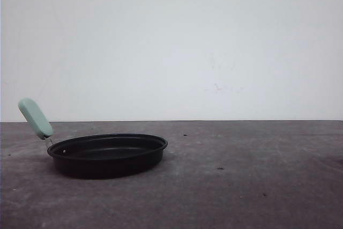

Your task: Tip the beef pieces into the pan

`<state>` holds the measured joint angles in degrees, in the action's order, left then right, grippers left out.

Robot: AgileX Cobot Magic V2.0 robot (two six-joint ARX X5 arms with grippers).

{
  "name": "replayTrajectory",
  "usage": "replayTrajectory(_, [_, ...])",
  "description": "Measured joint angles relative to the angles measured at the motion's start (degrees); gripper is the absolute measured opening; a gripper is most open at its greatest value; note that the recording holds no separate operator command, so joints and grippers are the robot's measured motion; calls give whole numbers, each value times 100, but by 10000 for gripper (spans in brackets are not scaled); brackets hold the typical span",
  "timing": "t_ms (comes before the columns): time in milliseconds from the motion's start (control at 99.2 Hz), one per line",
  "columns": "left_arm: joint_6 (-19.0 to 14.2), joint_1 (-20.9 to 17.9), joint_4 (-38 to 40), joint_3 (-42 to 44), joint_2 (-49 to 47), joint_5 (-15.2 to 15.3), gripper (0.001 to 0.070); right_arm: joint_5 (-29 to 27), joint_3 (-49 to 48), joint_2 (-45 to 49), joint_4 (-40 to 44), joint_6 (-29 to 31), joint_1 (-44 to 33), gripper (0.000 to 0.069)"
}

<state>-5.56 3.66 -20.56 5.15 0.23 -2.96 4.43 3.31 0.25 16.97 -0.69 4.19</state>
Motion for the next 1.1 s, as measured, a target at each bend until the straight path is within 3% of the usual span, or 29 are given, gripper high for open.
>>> replayTrajectory(1099, [0,0,0,0,0,0,13,-317,0,0,-52,2,0,7])
